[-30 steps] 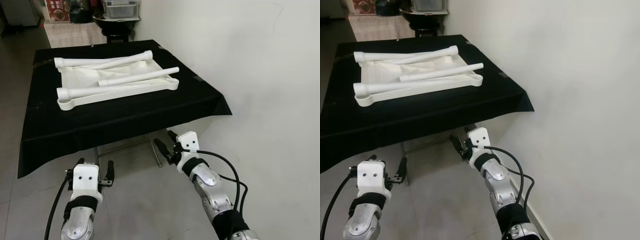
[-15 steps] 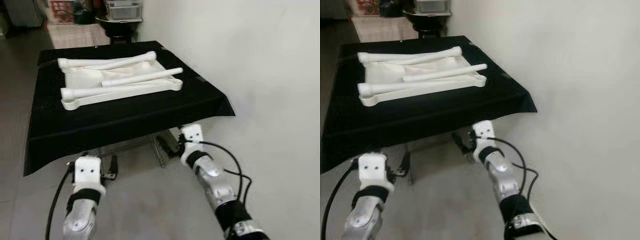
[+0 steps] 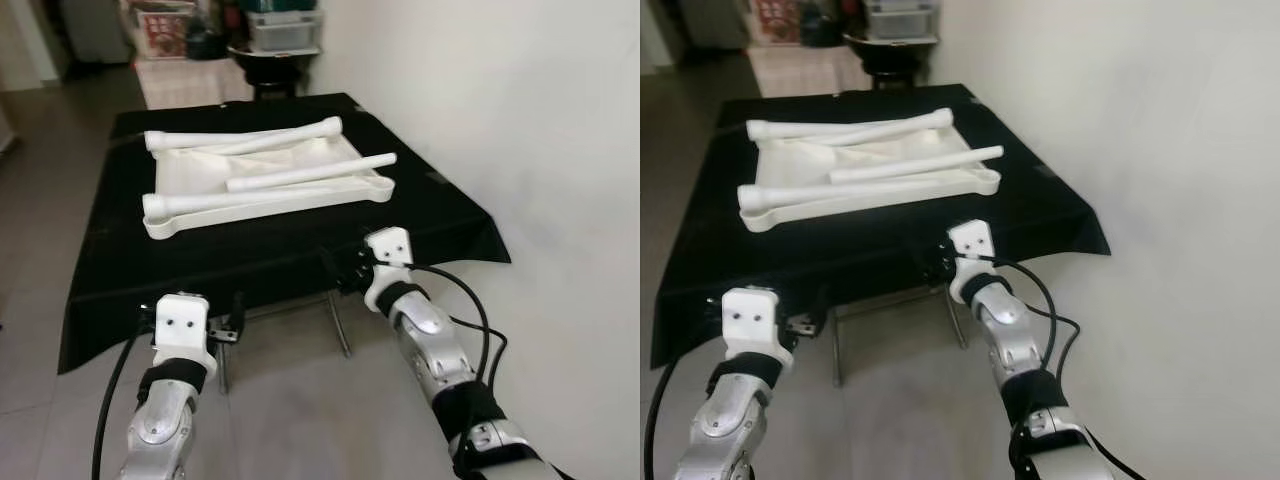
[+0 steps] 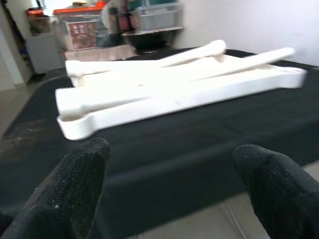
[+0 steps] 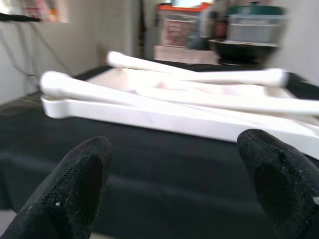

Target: Building children table

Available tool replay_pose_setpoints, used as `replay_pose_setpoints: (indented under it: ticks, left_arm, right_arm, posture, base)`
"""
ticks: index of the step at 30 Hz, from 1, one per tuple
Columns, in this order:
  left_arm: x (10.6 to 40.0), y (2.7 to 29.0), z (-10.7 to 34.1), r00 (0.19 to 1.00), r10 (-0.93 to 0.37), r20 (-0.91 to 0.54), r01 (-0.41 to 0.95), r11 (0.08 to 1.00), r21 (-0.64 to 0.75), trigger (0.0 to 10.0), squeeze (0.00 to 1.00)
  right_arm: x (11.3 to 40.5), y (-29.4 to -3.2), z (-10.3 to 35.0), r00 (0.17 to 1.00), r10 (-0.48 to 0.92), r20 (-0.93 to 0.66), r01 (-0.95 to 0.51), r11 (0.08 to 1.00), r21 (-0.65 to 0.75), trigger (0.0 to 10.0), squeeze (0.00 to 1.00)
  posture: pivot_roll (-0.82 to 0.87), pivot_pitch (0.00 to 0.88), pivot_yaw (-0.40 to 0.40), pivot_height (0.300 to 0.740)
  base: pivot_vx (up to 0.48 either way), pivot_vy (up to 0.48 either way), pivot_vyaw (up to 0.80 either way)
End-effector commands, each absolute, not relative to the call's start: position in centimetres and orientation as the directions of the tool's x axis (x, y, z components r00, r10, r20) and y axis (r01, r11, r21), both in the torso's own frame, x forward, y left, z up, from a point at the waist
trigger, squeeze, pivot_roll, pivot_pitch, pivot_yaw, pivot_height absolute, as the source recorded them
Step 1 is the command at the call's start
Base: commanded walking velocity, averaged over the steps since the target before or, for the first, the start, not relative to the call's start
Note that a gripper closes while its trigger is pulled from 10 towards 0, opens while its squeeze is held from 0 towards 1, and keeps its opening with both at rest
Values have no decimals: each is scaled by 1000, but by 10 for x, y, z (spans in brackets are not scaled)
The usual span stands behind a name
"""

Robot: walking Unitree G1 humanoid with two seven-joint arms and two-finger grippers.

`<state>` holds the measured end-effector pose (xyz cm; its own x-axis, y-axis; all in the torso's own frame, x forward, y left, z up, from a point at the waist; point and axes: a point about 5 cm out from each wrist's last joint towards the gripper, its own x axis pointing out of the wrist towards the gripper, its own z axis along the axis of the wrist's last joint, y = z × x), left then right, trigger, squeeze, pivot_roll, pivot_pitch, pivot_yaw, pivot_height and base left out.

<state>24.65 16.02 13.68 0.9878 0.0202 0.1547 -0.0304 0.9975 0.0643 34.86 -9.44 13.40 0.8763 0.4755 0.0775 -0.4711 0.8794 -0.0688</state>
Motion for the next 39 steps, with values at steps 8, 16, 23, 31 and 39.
replay_pose_setpoints:
  ticks: [8, 16, 23, 31, 39]
  left_arm:
    - [248, 161, 138, 990, 5, 140, -15, 997, 69, 10000, 0]
    - [250, 160, 138, 991, -7, 136, -3, 997, 77, 10000, 0]
    - [251, 160, 139, 991, -15, 135, 4, 996, 85, 10000, 0]
    - [252, 158, 141, 990, -19, 141, 6, 996, 87, 10000, 0]
    - [252, 154, 136, 993, -40, 108, 32, 997, 75, 10000, 0]
  right_arm:
    - [343, -81, 133, 842, 533, 83, -526, 846, -88, 10000, 0]
    - [342, -82, 133, 838, 539, 85, -531, 842, -94, 10000, 0]
    - [342, -83, 133, 839, 538, 86, -530, 842, -99, 10000, 0]
    - [342, -84, 134, 834, 545, 89, -536, 838, -103, 10000, 0]
    - [339, -82, 132, 823, 562, 86, -553, 826, -104, 10000, 0]
  posture:
    - [-94, 0, -57, 740]
    - [-100, 0, -48, 740]
    - [-102, 0, -43, 740]
    - [-110, 0, -42, 740]
    - [-110, 0, -40, 740]
  base:
    - [361, 0, 0]
    - [360, 0, 0]
    - [359, 0, 0]
    - [357, 0, 0]
    - [45, 0, 0]
